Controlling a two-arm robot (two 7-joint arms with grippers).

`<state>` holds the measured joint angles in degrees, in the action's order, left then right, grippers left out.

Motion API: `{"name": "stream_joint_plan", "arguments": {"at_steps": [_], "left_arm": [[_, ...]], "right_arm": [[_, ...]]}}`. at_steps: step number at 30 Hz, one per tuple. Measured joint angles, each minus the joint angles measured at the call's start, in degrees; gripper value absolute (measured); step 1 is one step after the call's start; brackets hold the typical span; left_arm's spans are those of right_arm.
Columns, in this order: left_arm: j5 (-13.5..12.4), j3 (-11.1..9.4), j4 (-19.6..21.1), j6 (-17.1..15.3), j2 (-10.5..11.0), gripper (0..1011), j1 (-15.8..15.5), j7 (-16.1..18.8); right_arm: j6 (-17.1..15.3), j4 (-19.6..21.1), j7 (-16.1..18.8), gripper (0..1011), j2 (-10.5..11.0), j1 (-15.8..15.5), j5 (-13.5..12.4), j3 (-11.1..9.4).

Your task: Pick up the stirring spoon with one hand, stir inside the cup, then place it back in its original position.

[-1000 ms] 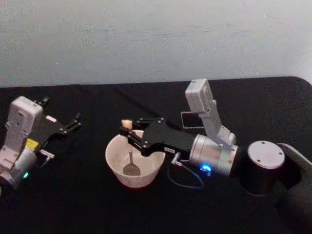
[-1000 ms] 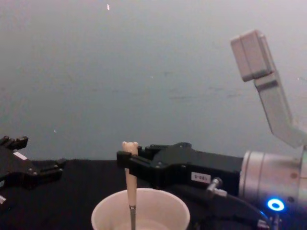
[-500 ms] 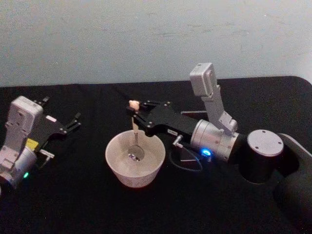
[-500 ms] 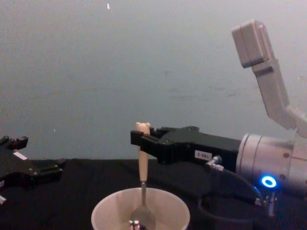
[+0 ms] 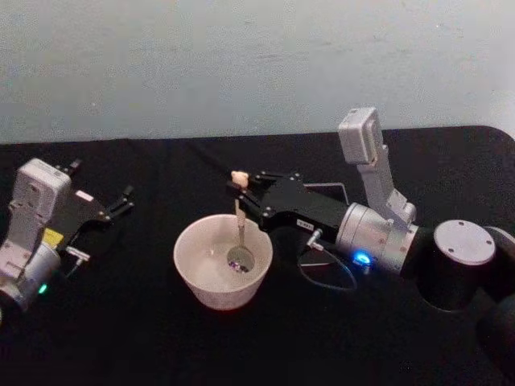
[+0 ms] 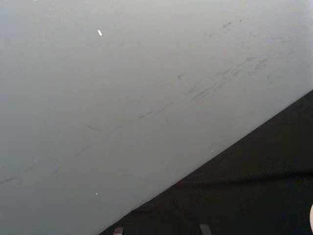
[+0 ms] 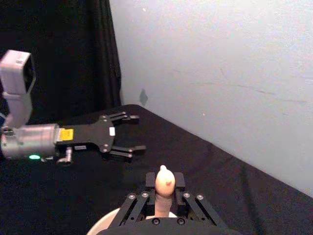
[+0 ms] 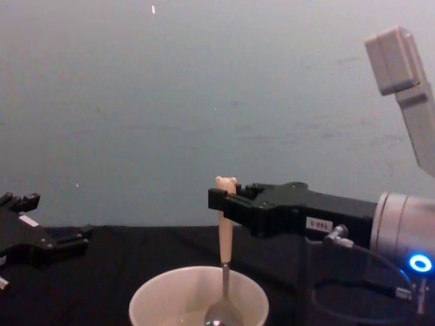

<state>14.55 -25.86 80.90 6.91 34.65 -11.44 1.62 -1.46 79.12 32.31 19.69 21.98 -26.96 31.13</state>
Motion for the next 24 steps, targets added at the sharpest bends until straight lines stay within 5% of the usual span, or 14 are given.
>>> {"name": "stream_joint_plan", "arguments": {"at_steps": [11, 24], "left_arm": [[0.0, 0.0, 0.0, 0.0, 0.0, 1001, 0.0, 0.0], [0.0, 0.0, 0.0, 0.0, 0.0, 1001, 0.0, 0.0]], "right_arm": [[-0.74, 1.86, -1.86, 215, -0.74, -0.92, -2.66, -1.37], [-3.89, 5.95, -7.72, 215, -0.57, -1.89, -9.41, -7.9]]}}
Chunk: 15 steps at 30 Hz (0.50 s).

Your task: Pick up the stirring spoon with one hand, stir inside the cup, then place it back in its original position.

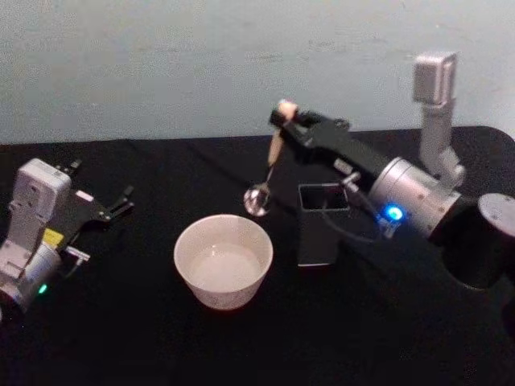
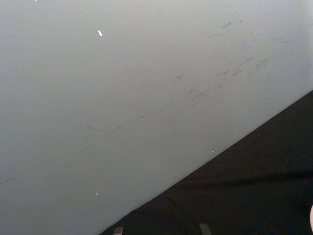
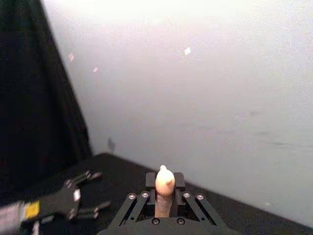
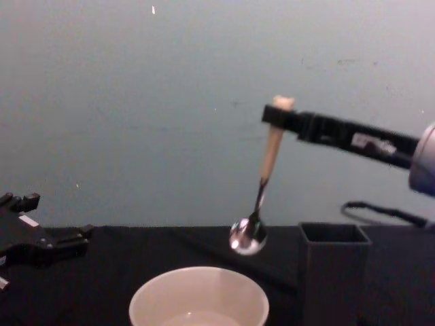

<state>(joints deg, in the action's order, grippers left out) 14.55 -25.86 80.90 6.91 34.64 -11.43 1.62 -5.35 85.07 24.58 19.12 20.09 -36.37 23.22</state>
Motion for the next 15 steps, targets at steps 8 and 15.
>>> {"name": "stream_joint_plan", "arguments": {"at_steps": [8, 15], "left_arm": [[0.0, 0.0, 0.0, 0.0, 0.0, 1001, 0.0, 0.0], [0.0, 0.0, 0.0, 0.0, 0.0, 1001, 0.0, 0.0]], "right_arm": [[-1.18, 3.37, -3.5, 215, 1.49, -1.39, -4.88, -4.39], [-0.62, 6.34, -3.28, 215, 4.39, -3.51, -7.47, -6.31]]}}
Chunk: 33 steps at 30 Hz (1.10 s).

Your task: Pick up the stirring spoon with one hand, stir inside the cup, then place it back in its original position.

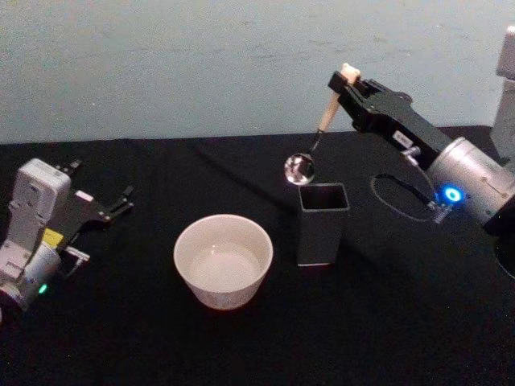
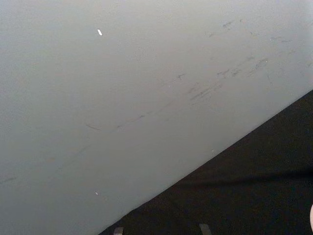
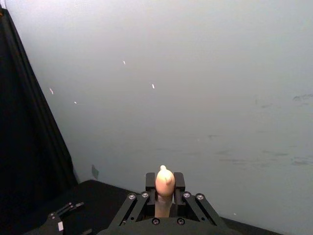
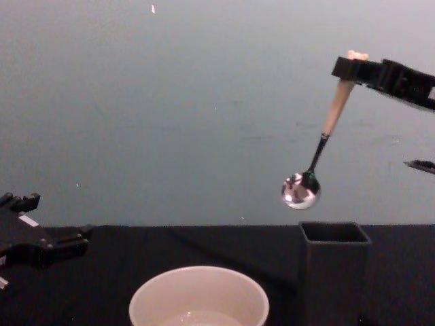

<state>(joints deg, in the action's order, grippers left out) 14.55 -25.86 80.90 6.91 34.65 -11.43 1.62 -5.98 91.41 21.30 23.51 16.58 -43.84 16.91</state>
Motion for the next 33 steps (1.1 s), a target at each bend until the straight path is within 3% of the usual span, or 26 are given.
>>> {"name": "stream_joint_plan", "arguments": {"at_steps": [10, 15, 33], "left_arm": [[0.0, 0.0, 0.0, 0.0, 0.0, 1001, 0.0, 0.0], [0.0, 0.0, 0.0, 0.0, 0.0, 1001, 0.0, 0.0], [0.0, 0.0, 0.0, 0.0, 0.0, 1001, 0.0, 0.0]], "right_arm": [[2.01, 2.69, -0.04, 215, 3.72, -3.31, -0.78, -1.19], [2.71, 2.34, 0.0, 215, 4.58, -4.01, -0.55, -1.1], [3.75, -2.91, 0.34, 215, 3.12, -2.33, 4.22, 2.17]]}}
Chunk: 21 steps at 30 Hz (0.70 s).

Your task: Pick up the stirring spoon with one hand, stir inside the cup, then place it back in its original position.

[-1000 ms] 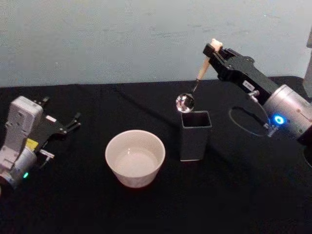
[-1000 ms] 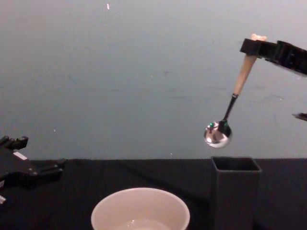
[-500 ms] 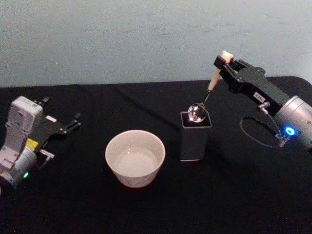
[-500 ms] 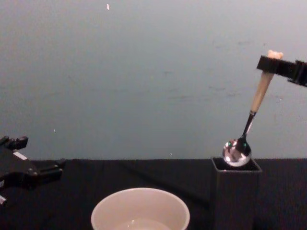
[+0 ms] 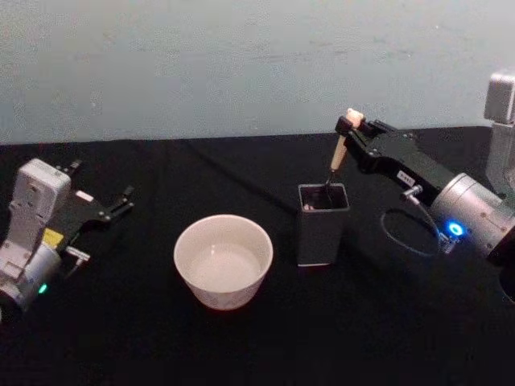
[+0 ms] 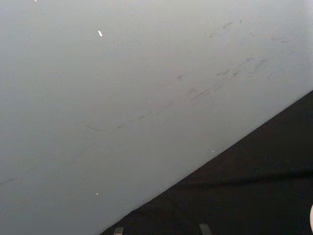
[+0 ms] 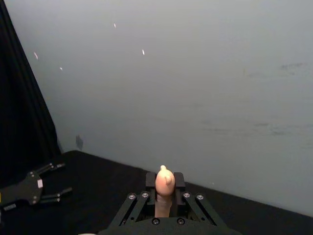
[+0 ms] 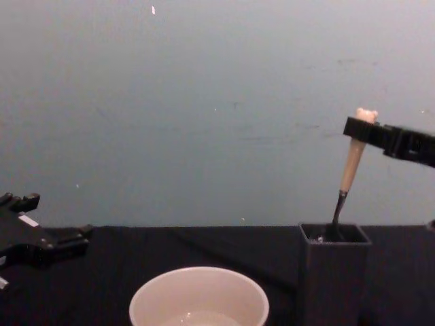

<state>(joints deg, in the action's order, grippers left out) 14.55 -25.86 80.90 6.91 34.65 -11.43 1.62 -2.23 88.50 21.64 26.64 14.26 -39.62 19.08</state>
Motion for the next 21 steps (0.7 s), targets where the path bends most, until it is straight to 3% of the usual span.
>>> {"name": "stream_joint_plan", "arguments": {"at_steps": [21], "left_arm": [[0.0, 0.0, 0.0, 0.0, 0.0, 1001, 0.0, 0.0]], "right_arm": [[-3.06, -3.68, -1.3, 215, -1.95, -0.43, 2.34, 0.82]]}}
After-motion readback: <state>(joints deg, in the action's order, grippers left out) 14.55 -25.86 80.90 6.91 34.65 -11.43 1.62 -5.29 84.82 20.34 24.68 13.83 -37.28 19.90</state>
